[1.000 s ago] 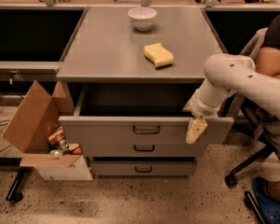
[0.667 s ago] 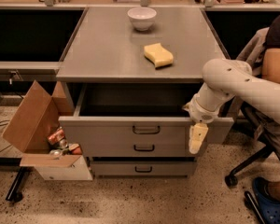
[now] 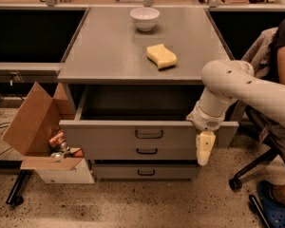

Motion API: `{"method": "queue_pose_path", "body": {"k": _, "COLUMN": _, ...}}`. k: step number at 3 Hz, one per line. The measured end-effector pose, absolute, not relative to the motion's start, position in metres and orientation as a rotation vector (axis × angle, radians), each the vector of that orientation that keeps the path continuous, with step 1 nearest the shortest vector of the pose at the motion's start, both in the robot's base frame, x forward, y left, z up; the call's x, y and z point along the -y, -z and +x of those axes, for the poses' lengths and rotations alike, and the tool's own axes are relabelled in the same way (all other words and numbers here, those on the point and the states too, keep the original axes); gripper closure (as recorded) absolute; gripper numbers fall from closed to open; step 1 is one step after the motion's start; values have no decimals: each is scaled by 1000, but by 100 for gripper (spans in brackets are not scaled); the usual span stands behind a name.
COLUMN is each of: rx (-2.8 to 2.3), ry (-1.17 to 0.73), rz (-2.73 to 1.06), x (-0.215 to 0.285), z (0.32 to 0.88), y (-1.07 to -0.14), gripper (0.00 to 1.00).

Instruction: Open top drawer

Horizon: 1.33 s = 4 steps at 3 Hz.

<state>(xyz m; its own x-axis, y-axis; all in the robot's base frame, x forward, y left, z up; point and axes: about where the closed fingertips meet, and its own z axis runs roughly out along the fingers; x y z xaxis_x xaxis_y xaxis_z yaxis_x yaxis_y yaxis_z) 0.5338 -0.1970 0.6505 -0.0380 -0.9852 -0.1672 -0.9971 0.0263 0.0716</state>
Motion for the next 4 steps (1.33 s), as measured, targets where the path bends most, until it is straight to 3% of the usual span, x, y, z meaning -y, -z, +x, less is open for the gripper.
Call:
{"method": "queue_pose_path", "body": {"k": 2, "rx": -2193, "ry": -136, "rz": -2161, "x": 203, "z": 497, "y": -680, "gripper": 41}}
{"method": "queue_pose_path", "body": {"k": 3, "rx": -2183, "ry": -100, "rz": -2156, "x": 208, "z": 485, "y": -691, "gripper": 66}}
{"method": "queue_pose_path", "body": {"k": 4, "rx": -2173, "ry": -85, "rz": -2153, "x": 213, "z": 479, "y": -696, "gripper": 96}}
